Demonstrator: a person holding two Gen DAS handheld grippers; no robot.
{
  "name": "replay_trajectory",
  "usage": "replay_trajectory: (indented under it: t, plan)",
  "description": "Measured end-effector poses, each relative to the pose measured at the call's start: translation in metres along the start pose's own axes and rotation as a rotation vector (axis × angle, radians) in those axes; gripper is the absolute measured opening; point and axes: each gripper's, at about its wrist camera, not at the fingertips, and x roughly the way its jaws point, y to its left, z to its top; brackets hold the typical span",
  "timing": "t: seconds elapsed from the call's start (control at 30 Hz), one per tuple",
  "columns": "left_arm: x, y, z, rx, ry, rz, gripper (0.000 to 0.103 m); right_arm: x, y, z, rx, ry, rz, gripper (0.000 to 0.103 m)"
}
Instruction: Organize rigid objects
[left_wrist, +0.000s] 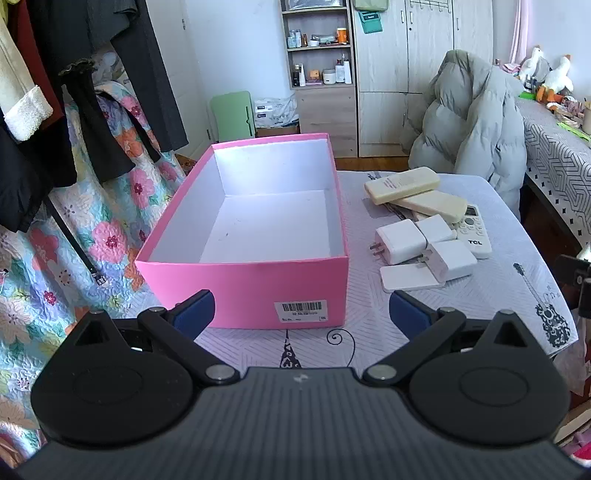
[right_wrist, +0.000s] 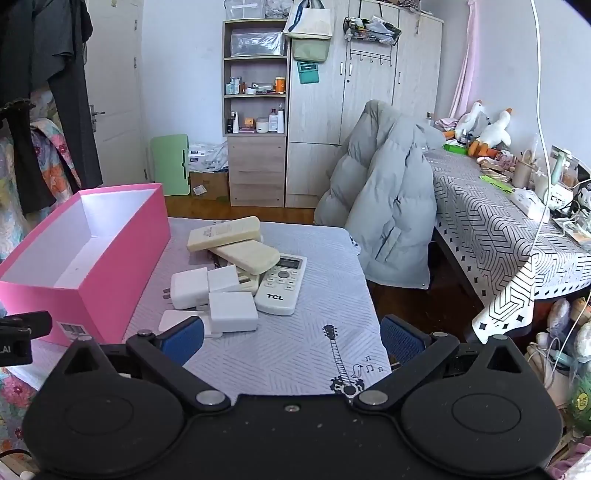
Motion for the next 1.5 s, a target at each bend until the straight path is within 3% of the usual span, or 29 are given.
replay_trajectory:
  t: [1.07, 1.5]
  plan:
    - [0.0026, -0.0001, -0.0009, -0.004, -0.005, 0.025, 0.102, 0.0045, -0.0038, -0.0016, 0.014, 0.008, 0.01, 0.103]
    - [-0.0015, 0.0007, -0.0044, -0.017, -0.05, 0.017, 0.103, 0.0065, -0.0014, -0.0026, 0.007, 0.017, 0.015, 0.103]
